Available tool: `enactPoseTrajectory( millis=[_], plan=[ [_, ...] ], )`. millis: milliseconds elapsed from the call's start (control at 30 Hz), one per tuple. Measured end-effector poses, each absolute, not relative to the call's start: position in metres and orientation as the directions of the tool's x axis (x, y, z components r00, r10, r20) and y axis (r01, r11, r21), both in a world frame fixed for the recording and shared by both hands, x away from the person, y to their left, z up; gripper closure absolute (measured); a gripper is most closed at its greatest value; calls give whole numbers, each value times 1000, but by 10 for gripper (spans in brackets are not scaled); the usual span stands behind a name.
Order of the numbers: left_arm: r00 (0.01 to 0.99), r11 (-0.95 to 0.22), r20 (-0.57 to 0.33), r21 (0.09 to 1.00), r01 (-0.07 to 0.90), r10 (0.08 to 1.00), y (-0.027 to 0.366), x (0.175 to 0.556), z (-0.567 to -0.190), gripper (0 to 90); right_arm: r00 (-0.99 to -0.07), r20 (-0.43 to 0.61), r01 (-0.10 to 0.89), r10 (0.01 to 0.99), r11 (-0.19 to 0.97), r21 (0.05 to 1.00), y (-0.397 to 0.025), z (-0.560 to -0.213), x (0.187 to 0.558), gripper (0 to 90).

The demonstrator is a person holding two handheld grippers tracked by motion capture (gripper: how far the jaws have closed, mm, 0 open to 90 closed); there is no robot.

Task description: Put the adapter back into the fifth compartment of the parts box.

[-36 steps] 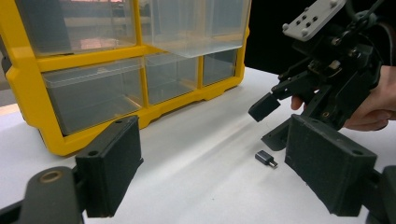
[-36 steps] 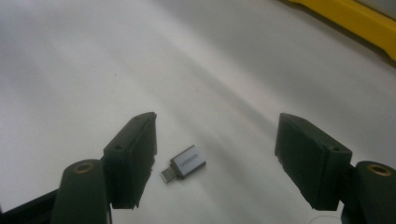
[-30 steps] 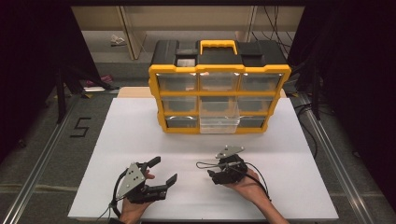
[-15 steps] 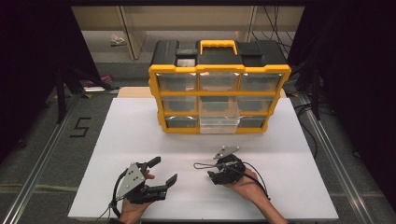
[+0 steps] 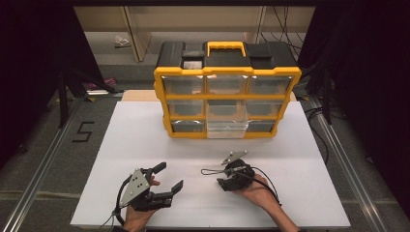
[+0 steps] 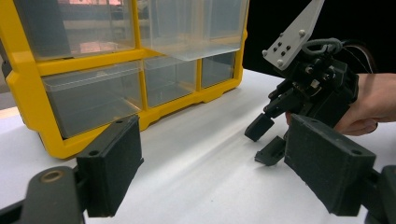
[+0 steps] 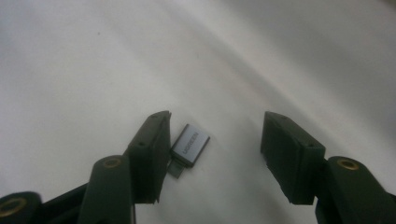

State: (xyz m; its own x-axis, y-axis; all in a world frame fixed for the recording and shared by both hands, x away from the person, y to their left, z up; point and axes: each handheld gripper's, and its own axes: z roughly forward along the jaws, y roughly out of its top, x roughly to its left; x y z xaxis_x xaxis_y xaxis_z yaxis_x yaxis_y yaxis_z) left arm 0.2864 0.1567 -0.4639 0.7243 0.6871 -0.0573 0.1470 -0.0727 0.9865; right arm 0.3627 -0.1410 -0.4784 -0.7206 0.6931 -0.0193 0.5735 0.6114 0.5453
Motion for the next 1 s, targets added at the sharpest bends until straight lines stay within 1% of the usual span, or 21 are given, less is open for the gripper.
enactPoseTrajectory(
  millis=[133, 200, 233, 267, 300, 367, 400, 467, 500, 667, 867, 1000],
  plan=[
    [724, -75, -54, 987, 145, 688, 157, 286, -464, 184, -722, -11, 580, 692, 613, 537, -141, -477, 362, 479],
    [724, -77, -53, 986, 145, 687, 156, 286, -464, 184, -731, -14, 574, 682, 626, 528, -141, -476, 362, 523],
    [724, -77, -53, 986, 145, 687, 156, 286, -464, 184, -731, -14, 574, 682, 626, 528, -141, -476, 362, 523],
    [725, -77, -53, 986, 145, 687, 156, 286, -464, 184, -731, -14, 577, 682, 629, 522, -141, -476, 362, 554],
    [725, -77, -53, 986, 145, 687, 156, 286, -464, 184, -731, -14, 577, 682, 629, 522, -141, -476, 362, 554],
    [724, -77, -52, 987, 145, 688, 156, 286, -463, 184, -733, -10, 577, 680, 629, 520, -142, -475, 362, 594],
    [724, -77, -52, 986, 145, 688, 156, 286, -463, 184, -725, 6, 594, 688, 621, 511, -142, -474, 362, 628],
    [724, -79, -51, 986, 144, 688, 156, 286, -464, 184, -733, -14, 575, 680, 631, 520, -143, -475, 362, 644],
    [724, -80, -50, 986, 144, 687, 156, 286, -463, 184, -738, -7, 576, 675, 636, 513, -143, -474, 362, 686],
    [725, -79, -50, 987, 142, 687, 156, 286, -463, 184, -746, -7, 569, 666, 643, 513, -143, -474, 361, 758],
    [726, -78, -50, 987, 142, 686, 156, 286, -463, 184, -755, -12, 558, 656, 651, 514, -142, -473, 361, 761],
    [726, -78, -50, 987, 141, 686, 156, 286, -463, 185, -753, -19, 547, 658, 641, 538, -143, -468, 359, 762]
  ],
)
